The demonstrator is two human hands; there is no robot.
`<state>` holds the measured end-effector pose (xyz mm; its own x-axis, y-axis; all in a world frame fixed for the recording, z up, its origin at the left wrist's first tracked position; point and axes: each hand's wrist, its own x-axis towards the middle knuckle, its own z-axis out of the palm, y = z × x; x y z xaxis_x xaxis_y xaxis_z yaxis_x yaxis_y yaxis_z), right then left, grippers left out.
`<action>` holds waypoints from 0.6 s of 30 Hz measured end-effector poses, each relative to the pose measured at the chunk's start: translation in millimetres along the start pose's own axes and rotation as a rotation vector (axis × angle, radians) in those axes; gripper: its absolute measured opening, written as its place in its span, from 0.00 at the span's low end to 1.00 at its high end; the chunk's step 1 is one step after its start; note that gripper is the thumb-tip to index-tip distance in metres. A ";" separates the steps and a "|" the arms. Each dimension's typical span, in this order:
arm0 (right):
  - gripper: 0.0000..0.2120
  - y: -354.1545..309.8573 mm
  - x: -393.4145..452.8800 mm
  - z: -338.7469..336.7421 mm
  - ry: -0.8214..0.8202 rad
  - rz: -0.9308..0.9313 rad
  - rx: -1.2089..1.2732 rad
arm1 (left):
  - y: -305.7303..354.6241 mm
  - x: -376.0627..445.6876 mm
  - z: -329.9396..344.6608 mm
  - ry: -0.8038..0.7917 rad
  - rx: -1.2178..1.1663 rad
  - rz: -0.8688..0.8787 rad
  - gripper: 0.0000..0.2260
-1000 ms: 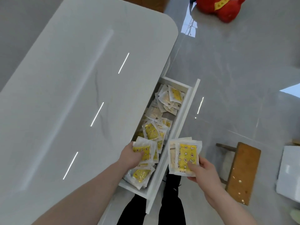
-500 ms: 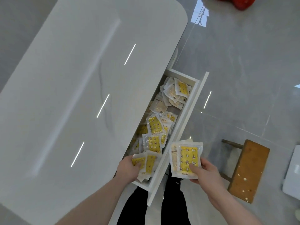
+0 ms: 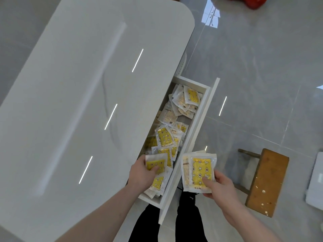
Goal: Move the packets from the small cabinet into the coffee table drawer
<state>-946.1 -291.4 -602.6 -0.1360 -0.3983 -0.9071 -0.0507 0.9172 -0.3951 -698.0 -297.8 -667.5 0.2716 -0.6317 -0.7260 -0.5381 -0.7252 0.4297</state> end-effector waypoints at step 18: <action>0.11 -35.0 27.5 6.0 -0.004 -0.007 0.071 | 78.2 49.7 -33.5 0.236 0.251 0.238 0.18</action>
<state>-942.2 -334.5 -614.6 -0.1322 -0.4044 -0.9050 0.0183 0.9118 -0.4102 -699.9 -395.0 -652.0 0.2759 -0.8404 -0.4664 -0.7778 -0.4803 0.4053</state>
